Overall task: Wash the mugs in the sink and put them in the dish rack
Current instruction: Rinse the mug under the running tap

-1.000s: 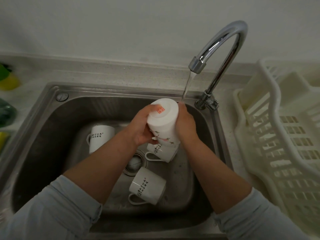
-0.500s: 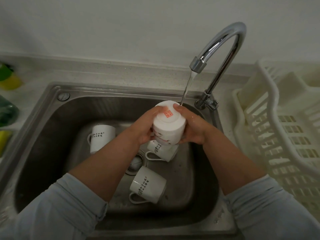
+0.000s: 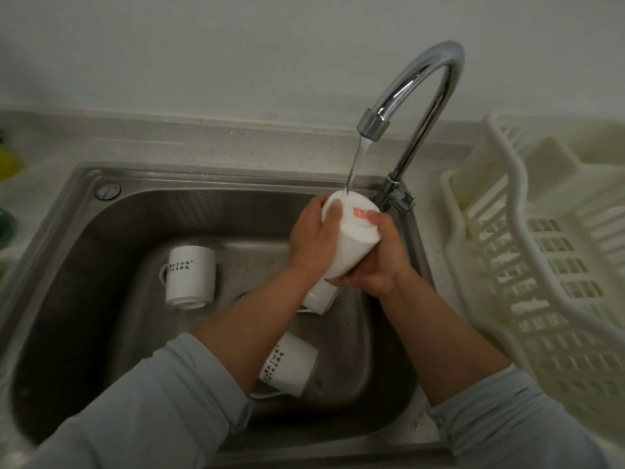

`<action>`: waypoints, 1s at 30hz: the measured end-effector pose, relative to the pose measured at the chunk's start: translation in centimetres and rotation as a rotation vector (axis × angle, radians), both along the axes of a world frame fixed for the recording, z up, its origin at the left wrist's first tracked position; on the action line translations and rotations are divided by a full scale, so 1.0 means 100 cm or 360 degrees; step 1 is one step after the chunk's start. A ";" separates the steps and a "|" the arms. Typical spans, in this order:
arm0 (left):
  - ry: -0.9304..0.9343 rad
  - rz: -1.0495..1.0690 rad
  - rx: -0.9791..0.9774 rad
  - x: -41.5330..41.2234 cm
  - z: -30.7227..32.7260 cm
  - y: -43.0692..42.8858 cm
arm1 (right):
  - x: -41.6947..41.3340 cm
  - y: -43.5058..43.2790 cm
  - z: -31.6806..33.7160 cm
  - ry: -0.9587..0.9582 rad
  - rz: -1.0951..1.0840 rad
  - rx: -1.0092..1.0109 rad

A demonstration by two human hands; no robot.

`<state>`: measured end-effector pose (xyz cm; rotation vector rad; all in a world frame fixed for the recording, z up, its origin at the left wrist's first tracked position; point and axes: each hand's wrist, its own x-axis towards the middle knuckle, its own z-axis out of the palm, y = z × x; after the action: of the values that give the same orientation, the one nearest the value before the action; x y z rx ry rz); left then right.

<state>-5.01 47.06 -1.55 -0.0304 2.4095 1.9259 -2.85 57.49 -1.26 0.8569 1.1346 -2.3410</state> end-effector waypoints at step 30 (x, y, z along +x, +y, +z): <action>-0.0625 -0.0789 0.0269 -0.036 0.006 -0.031 | 0.002 0.004 0.015 0.0014 0.0189 0.0101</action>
<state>-8.64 43.92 -0.97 0.1640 1.7898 1.6921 -2.69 57.85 0.23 0.7796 1.2343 -2.2256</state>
